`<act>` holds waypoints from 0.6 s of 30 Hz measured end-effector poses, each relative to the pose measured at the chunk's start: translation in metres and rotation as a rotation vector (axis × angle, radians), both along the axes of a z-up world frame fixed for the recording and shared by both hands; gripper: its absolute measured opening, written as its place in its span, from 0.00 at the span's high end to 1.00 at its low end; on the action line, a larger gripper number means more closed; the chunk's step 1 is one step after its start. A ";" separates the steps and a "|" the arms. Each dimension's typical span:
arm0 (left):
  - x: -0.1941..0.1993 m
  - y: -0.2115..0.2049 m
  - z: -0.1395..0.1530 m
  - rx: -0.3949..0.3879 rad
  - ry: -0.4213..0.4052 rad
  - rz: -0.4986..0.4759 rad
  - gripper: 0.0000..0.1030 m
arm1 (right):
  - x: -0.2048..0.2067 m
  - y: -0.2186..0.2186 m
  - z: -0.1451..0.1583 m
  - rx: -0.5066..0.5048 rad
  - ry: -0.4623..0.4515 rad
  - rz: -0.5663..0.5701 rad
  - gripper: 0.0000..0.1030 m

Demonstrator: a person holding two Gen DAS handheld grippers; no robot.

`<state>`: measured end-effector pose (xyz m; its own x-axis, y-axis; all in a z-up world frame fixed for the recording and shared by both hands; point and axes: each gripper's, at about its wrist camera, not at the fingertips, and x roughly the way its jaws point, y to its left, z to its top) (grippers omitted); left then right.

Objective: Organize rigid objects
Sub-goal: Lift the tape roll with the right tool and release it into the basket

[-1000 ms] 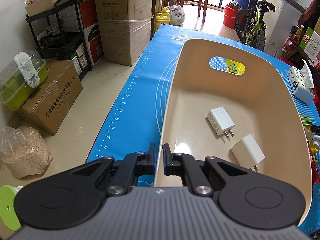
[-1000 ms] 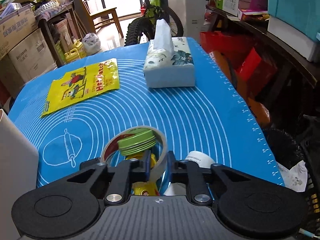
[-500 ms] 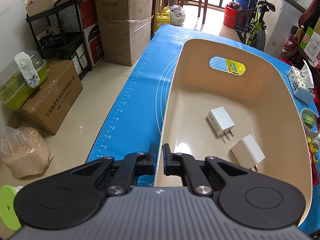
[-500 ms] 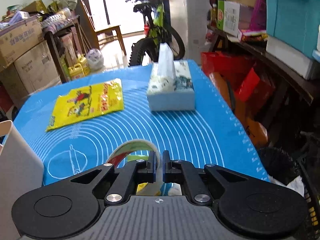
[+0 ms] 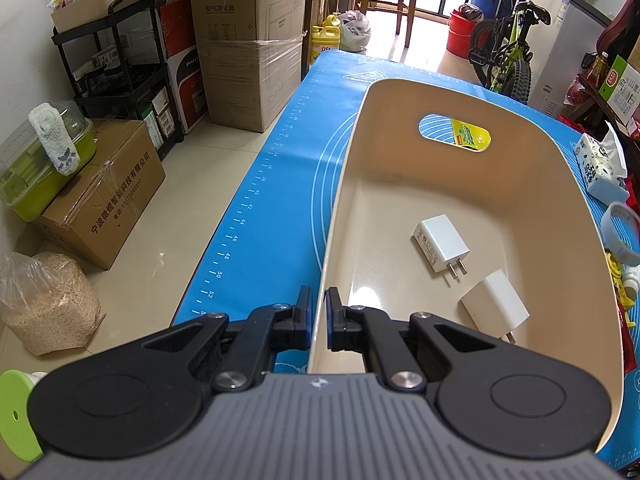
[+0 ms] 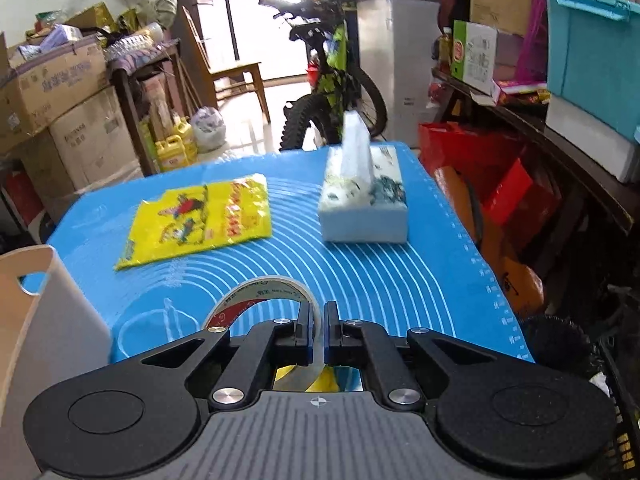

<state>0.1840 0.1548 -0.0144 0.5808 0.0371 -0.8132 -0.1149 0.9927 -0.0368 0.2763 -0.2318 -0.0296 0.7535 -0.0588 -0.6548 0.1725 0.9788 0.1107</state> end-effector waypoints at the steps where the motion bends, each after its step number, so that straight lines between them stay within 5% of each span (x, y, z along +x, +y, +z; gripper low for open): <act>1: 0.000 0.000 0.000 0.000 0.000 0.000 0.92 | -0.001 0.003 0.005 0.002 -0.011 0.010 0.85; 10: 0.000 0.001 0.000 -0.001 0.000 0.000 0.92 | -0.008 0.063 0.054 0.035 -0.118 0.196 0.85; 18: 0.001 0.001 0.001 -0.003 0.001 0.002 0.92 | -0.006 0.122 0.058 0.060 -0.114 0.309 0.85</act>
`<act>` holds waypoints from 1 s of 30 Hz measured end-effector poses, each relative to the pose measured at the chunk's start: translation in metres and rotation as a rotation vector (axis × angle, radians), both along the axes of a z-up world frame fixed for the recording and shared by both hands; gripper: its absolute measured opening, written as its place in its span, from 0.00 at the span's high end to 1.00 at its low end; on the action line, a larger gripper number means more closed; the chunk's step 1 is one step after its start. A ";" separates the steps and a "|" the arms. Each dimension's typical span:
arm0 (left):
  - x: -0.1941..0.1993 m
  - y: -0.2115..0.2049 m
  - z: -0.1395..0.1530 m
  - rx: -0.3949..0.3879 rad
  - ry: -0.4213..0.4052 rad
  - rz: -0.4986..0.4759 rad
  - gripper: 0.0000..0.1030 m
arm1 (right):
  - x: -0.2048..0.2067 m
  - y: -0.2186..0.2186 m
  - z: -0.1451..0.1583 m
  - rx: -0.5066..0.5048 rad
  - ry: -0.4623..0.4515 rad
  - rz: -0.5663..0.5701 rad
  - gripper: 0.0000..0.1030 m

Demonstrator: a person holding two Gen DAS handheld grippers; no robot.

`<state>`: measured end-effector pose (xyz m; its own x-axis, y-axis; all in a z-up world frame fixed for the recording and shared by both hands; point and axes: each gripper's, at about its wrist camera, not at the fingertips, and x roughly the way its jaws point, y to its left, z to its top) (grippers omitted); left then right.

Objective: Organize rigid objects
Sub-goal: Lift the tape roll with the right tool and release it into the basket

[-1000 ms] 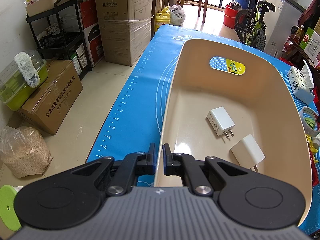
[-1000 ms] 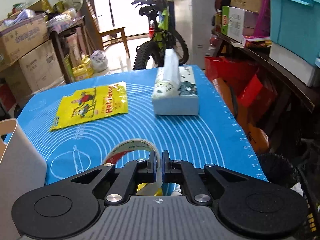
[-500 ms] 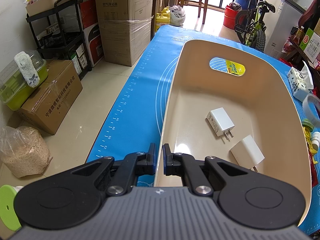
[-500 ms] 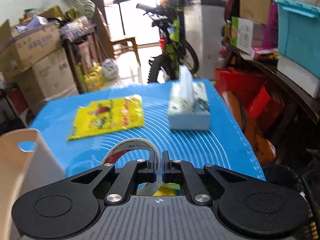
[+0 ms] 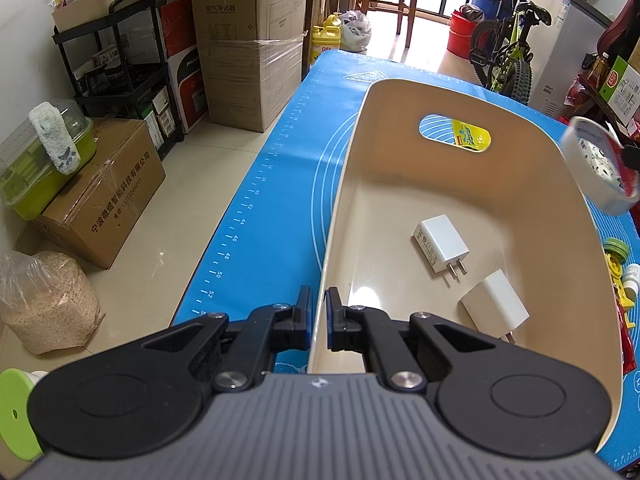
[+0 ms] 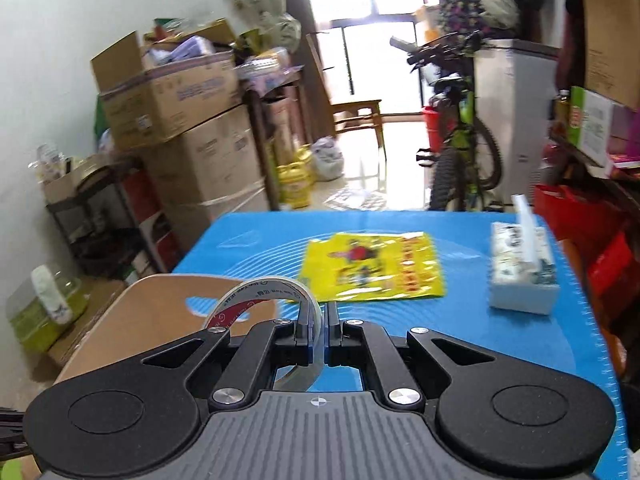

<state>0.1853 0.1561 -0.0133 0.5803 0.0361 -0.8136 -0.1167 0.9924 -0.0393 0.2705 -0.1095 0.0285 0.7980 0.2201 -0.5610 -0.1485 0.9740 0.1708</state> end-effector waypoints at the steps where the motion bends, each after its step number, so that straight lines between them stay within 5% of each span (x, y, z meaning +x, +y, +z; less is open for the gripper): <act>1: 0.000 0.000 0.000 0.000 0.000 0.000 0.92 | 0.000 0.007 -0.001 0.000 0.002 0.011 0.85; 17: 0.001 -0.002 0.001 -0.006 0.002 0.002 0.92 | -0.011 0.098 -0.038 -0.139 0.106 0.200 0.85; 30: 0.000 -0.001 0.001 -0.006 0.002 0.002 0.92 | -0.014 0.107 -0.053 -0.181 0.173 0.235 0.83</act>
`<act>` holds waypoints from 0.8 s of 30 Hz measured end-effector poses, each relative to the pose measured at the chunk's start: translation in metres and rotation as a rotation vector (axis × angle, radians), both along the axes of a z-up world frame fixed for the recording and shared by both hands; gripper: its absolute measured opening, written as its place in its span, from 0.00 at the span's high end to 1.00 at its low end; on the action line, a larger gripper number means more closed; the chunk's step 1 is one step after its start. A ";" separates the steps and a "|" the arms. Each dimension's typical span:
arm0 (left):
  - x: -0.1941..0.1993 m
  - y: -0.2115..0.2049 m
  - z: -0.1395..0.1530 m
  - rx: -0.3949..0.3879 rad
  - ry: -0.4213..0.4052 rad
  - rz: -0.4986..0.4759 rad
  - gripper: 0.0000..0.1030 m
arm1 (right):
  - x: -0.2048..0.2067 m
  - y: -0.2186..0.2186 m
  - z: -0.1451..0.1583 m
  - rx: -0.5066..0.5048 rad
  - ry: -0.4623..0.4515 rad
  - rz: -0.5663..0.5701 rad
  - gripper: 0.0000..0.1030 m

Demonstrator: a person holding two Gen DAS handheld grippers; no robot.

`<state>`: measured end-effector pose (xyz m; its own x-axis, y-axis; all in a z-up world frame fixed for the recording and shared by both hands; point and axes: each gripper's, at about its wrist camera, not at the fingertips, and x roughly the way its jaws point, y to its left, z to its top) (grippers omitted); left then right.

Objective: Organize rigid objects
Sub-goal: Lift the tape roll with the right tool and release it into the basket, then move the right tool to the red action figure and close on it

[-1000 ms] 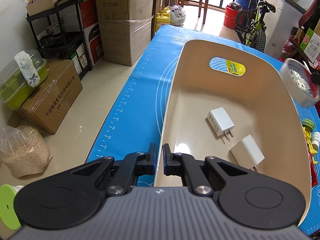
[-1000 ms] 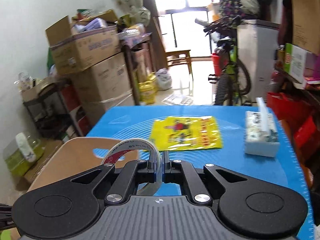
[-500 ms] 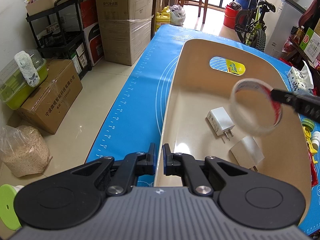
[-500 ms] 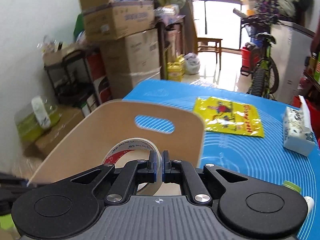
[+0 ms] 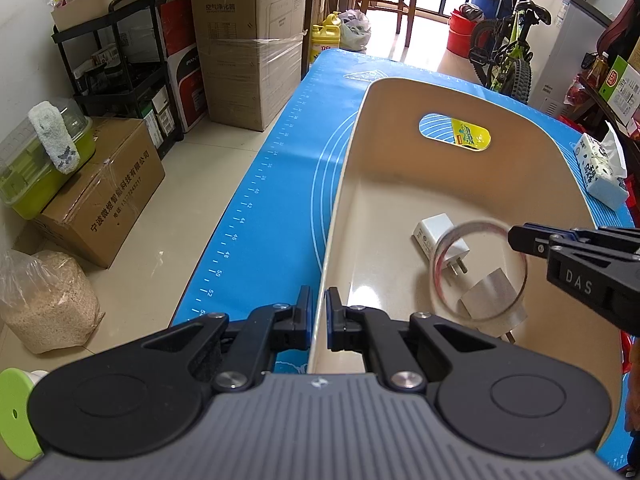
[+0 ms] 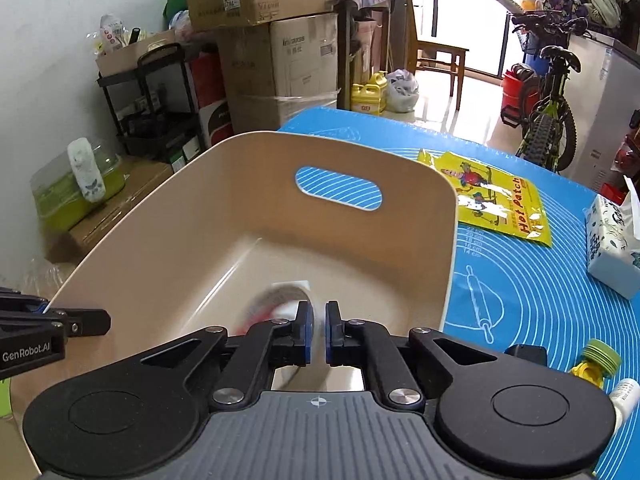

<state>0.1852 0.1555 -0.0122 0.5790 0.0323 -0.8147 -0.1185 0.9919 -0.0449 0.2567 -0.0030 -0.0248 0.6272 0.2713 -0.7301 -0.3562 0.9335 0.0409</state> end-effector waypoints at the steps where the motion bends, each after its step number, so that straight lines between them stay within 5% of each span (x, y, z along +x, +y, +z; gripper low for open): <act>1: 0.000 0.000 0.000 0.000 0.000 0.000 0.92 | 0.000 0.000 0.000 0.001 0.003 0.002 0.83; 4: 0.000 0.000 0.000 -0.001 0.000 0.000 0.92 | 0.000 -0.002 0.002 0.030 0.007 0.009 0.82; 6: 0.000 0.000 0.000 -0.001 0.001 0.000 0.92 | -0.002 -0.006 0.005 0.061 0.002 0.017 0.63; 12: 0.000 0.000 0.000 0.000 0.000 0.000 0.92 | -0.011 -0.028 0.022 0.095 -0.050 0.006 0.41; 24: 0.000 0.002 0.001 0.001 0.001 0.003 0.92 | -0.022 -0.123 0.052 0.093 -0.139 -0.183 0.26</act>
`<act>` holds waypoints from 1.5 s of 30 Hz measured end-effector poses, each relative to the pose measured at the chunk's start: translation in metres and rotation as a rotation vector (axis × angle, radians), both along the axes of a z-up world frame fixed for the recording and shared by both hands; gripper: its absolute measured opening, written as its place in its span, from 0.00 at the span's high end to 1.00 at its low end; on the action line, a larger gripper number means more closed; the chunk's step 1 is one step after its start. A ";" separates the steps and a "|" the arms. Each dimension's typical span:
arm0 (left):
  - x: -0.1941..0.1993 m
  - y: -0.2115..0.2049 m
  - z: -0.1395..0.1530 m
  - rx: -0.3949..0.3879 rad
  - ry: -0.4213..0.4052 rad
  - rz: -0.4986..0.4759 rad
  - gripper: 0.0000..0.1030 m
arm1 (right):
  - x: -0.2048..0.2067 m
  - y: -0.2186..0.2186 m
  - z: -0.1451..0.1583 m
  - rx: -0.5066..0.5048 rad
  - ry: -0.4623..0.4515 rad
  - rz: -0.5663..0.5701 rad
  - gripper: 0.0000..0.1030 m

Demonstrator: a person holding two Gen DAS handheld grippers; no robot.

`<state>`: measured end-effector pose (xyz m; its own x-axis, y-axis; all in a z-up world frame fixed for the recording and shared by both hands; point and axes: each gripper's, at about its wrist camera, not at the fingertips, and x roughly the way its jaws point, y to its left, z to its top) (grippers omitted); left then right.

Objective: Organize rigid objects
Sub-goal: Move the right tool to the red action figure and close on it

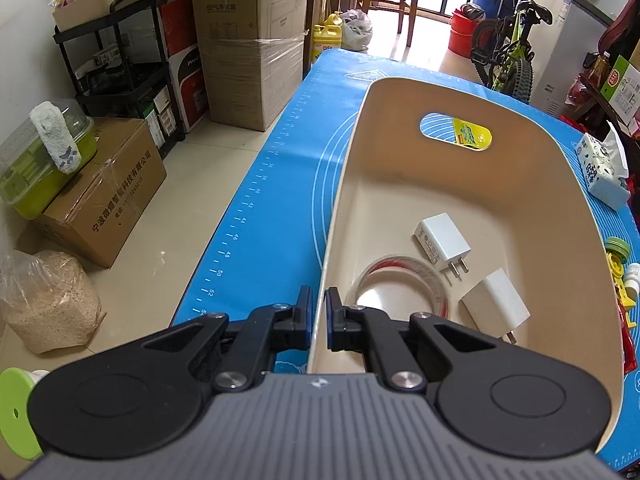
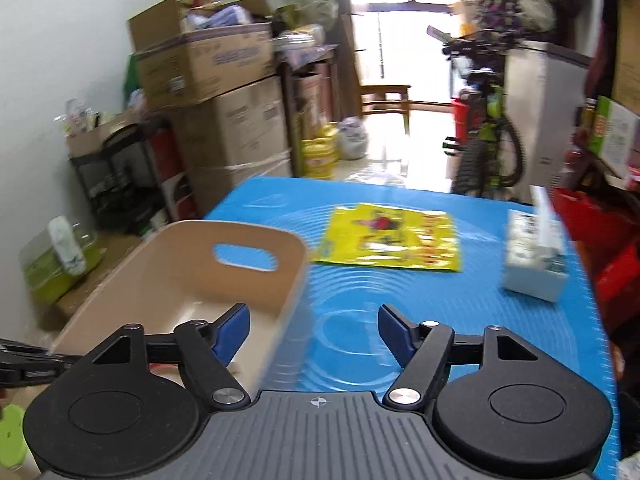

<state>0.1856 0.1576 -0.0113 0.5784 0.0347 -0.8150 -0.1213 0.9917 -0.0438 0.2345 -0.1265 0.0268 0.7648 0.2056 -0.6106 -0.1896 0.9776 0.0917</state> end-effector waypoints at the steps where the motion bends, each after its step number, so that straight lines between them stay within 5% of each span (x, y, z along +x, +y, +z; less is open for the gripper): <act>1: 0.000 0.000 0.000 -0.001 0.000 0.000 0.92 | -0.001 -0.008 -0.002 -0.008 0.004 -0.021 0.25; 11: 0.000 0.000 0.000 0.000 0.000 0.000 0.92 | -0.022 -0.066 -0.049 -0.090 0.094 -0.157 0.25; 25: 0.000 0.000 0.000 0.000 0.000 0.000 0.92 | -0.033 -0.077 -0.096 -0.100 0.214 -0.151 0.26; 36: 0.000 0.000 0.000 0.000 -0.001 0.000 0.92 | -0.033 -0.072 -0.104 -0.067 0.250 -0.125 0.55; 45: -0.001 0.000 -0.001 -0.001 -0.001 0.000 0.92 | -0.009 -0.069 -0.098 -0.078 0.245 -0.107 0.52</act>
<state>0.1851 0.1573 -0.0119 0.5790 0.0342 -0.8146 -0.1213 0.9916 -0.0445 0.2253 -0.1955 -0.0707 0.6068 0.0767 -0.7912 -0.0667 0.9967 0.0455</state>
